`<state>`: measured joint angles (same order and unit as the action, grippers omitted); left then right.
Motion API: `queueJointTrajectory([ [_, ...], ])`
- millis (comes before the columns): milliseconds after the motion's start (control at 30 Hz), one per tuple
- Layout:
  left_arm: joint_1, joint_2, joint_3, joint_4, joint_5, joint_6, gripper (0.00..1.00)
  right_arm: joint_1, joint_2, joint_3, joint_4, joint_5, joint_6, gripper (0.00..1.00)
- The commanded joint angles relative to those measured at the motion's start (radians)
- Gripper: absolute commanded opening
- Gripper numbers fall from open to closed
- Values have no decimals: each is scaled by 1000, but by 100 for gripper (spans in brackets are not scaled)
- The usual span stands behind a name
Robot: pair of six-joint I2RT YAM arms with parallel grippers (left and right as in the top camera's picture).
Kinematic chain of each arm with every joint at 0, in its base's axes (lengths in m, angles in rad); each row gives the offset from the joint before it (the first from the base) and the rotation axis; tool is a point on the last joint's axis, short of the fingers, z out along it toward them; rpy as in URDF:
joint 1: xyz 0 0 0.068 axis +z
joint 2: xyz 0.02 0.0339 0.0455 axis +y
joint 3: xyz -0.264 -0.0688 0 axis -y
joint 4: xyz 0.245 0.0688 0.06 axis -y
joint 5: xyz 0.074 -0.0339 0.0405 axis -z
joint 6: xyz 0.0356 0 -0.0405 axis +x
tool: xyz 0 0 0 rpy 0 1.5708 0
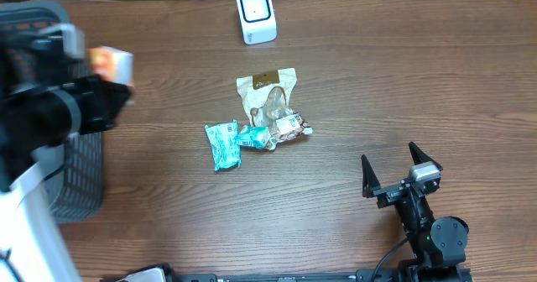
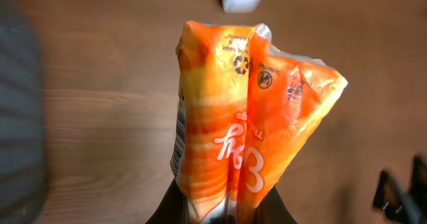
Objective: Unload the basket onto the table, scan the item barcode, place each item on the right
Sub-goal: 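Carry the orange packet to the table right of the snack bag and release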
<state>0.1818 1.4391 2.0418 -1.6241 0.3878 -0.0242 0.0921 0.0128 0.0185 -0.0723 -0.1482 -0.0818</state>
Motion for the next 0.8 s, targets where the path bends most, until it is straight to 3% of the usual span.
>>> queueJointTrajectory([
  [0, -138, 29, -182, 94, -66, -55, 5, -3, -10, -11, 3, 14, 4, 100],
  [400, -597, 94, -764, 805, -67, -380, 4, -3, -10, -11, 3, 14, 4, 100],
  [567, -735, 226, -858, 1041, -104, -440, 4, -3, -10, -11, 3, 13, 4, 100],
  [767, -836, 451, -859, 1147, -101, -535, 4, -3, -10, -11, 3, 14, 4, 100],
])
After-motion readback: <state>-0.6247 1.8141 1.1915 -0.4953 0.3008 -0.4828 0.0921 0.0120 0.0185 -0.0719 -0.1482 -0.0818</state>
